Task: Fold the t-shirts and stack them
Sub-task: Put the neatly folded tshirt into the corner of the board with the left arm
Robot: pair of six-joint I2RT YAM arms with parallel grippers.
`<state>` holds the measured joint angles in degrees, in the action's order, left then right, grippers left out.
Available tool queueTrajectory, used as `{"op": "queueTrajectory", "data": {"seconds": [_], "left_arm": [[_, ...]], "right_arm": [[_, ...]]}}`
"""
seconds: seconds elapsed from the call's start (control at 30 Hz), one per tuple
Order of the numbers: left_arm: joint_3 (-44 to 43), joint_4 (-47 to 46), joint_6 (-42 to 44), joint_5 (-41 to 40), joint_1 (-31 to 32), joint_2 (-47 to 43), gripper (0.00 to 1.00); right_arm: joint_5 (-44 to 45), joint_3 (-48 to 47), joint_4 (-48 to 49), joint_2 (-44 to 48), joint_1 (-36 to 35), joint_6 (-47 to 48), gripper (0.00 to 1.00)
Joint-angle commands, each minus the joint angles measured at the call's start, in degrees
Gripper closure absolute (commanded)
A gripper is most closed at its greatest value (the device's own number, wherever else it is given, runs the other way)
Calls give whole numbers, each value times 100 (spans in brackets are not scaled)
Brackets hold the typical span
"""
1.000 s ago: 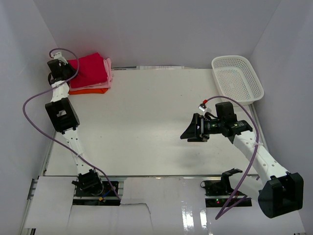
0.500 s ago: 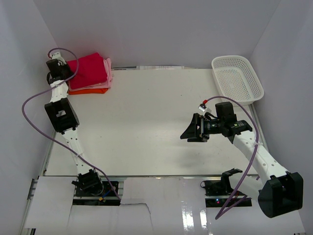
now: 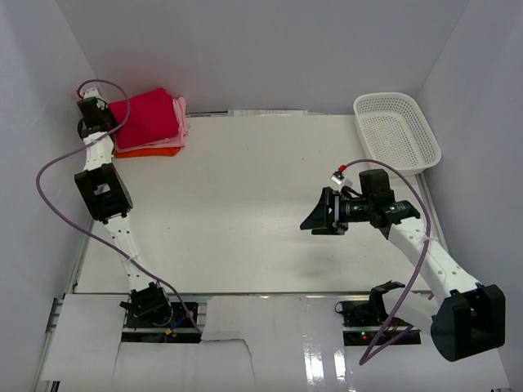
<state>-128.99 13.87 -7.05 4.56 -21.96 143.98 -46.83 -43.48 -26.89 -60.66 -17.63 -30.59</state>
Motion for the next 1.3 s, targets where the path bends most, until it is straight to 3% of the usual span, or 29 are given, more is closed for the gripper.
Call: {"op": "queueTrajectory", "data": {"seconds": [0.0, 0.17, 0.3, 0.37, 0.43, 0.47, 0.53, 0.7, 0.87, 1.03, 1.27], "left_arm": [[-425, 28, -209, -86, 313, -924, 100], [-207, 458, -173, -814, 902, -2065, 100], [1126, 854, -964, -729, 991, -3602, 100], [2444, 933, -1402, -650, 992, -4744, 96], [3741, 960, -1764, -465, 1000, -5517, 78], [4132, 986, -1861, -151, 1000, -6261, 69], [4992, 1222, -1949, -17, 1000, -6907, 52], [5674, 2302, -1660, 27, 1000, -8462, 3], [5972, 2971, -1141, 449, 1000, -9168, 2], [5999, 3631, -1588, -278, 1000, -9493, 2], [6017, 3948, -1352, -131, 1000, -9705, 2]], "right_arm": [[-186, 16, 413, -129, 23, -79, 23], [-239, -107, 633, -305, 23, -70, 23], [-160, -292, 616, -393, 22, -9, 23], [-151, -519, 467, -516, 23, 202, 23], [-151, -687, 265, -613, 23, 307, 23], [-177, -810, 238, -631, 14, 378, 23], [-204, -994, 28, -683, 14, 457, 23], [-195, -1566, -509, -912, -4, 853, 23], [-116, -1470, -256, -789, -4, 642, 22], [-64, -1417, -228, -622, -13, 554, 21], [-19, -1356, -316, -446, -13, 536, 20]]}}
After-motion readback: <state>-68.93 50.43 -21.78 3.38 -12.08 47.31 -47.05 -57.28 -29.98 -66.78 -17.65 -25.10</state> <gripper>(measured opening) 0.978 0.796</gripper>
